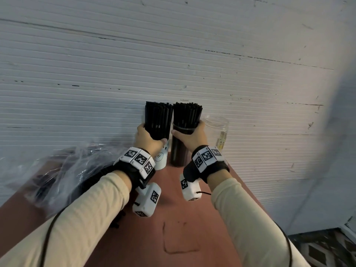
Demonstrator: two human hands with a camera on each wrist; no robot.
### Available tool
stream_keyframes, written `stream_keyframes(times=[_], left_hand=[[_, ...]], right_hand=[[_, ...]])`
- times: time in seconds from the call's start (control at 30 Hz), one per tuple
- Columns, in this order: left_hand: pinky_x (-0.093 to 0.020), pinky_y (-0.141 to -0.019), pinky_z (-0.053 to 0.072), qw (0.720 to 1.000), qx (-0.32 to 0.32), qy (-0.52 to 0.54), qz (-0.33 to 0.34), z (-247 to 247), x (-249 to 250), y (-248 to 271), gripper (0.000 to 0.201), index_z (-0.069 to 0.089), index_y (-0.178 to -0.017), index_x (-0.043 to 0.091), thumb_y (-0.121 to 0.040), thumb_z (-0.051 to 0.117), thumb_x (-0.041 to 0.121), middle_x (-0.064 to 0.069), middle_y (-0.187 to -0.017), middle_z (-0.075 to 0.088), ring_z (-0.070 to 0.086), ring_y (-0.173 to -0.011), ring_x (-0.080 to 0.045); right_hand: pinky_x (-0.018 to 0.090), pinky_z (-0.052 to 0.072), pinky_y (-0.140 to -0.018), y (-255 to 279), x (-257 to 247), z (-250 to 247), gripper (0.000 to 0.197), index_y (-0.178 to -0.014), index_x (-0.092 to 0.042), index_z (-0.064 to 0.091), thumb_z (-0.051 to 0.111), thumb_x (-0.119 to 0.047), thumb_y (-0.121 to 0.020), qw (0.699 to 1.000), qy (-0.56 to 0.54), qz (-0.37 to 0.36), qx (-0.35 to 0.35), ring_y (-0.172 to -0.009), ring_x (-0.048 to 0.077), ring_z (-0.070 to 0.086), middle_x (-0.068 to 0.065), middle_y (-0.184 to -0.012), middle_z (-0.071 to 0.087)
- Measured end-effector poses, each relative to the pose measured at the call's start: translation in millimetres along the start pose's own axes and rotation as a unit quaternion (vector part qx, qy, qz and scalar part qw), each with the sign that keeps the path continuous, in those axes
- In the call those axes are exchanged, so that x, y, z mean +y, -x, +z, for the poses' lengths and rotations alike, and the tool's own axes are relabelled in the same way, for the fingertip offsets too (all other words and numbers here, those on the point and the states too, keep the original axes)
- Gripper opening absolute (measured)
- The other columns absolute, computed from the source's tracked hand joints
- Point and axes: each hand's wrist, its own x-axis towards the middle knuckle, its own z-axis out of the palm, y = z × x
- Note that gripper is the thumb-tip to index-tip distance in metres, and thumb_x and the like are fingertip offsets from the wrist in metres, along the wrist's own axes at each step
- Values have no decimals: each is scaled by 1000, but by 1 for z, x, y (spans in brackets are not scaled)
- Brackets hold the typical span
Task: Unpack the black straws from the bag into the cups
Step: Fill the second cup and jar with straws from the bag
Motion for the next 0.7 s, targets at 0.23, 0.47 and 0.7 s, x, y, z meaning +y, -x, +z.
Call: stream_keyframes(times=[0.23, 0.47, 0.7], left_hand=[[-32, -100, 44, 1000, 14, -16, -7, 4, 2, 2, 75, 32, -136, 6, -76, 77, 12, -13, -128, 55, 56, -117, -28], [-32, -98, 41, 999, 23, -21, -13, 7, 7, 9, 72, 32, -138, 8, -80, 74, 14, -13, -131, 52, 54, -119, -29], [-34, -100, 42, 999, 15, -22, -18, 3, 12, 16, 72, 29, -139, 9, -82, 72, 14, -11, -132, 52, 54, -119, -28]], right_hand=[[33, 37, -106, 27, -2, -34, 89, -146, -14, 26, 76, -42, -77, 996, 61, -68, 23, -132, 22, 41, 8, -145, 40], [47, 16, -120, -1, 11, -79, 114, -151, -7, 10, 75, -57, -72, 984, 128, -71, 99, -146, 29, 12, 13, -156, 16], [40, 39, -107, -19, 29, -79, 102, -148, -10, 21, 81, -42, -72, 997, 51, 25, 56, -133, 29, 41, 14, -146, 39]])
